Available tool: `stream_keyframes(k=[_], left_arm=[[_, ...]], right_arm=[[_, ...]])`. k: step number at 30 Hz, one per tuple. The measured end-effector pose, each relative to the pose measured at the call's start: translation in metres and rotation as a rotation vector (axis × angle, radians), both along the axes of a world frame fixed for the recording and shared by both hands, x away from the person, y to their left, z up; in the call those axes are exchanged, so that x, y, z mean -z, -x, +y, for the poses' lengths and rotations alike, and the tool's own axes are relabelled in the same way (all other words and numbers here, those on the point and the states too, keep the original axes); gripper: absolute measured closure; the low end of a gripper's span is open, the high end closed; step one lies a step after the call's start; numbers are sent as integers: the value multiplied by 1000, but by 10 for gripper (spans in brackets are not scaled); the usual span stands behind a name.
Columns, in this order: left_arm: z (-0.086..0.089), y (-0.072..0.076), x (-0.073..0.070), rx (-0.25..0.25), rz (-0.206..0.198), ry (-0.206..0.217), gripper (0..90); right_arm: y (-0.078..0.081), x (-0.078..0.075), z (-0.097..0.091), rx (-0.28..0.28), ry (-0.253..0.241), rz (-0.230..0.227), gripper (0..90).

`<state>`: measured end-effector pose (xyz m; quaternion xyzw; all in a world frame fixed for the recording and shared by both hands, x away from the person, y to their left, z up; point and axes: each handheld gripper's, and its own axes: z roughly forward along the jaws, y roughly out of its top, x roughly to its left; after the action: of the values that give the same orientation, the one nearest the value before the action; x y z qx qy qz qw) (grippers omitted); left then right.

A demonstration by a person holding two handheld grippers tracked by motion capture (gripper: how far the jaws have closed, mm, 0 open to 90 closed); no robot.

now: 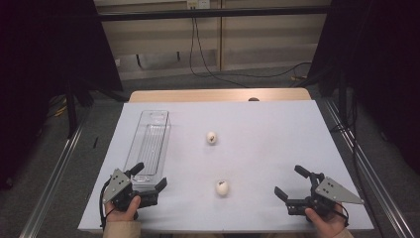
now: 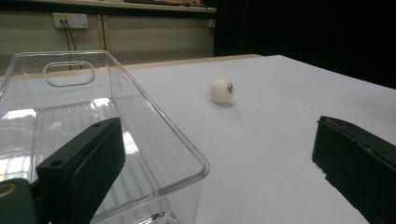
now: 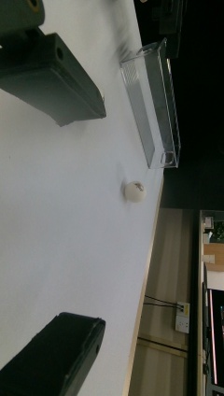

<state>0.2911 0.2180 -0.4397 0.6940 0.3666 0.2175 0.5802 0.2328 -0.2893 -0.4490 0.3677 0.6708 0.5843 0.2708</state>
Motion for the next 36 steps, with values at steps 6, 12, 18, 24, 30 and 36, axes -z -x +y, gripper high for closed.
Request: stream_keyframes(k=[6, 12, 18, 24, 30, 36], left_arm=[[-1, 0, 0, 7, 4, -4, 26], [-3, -1, -1, 13, 4, 7, 25], [-5, -2, 0, 24, 11, 9, 22], [-6, -2, -1, 29, 11, 14, 22], [-7, -2, -1, 34, 15, 18, 22], [-9, -2, -3, 43, 14, 21, 19]], right_arm=[[0, 0, -1, 1, -3, -4, 11], [0, 0, -2, 3, -2, 0, 12], [-1, -1, -2, 2, -3, 0, 15], [-1, -1, -2, -1, -3, -1, 15], [-1, -1, -2, -4, -2, 1, 17], [-1, -1, -1, -6, -3, 1, 18]])
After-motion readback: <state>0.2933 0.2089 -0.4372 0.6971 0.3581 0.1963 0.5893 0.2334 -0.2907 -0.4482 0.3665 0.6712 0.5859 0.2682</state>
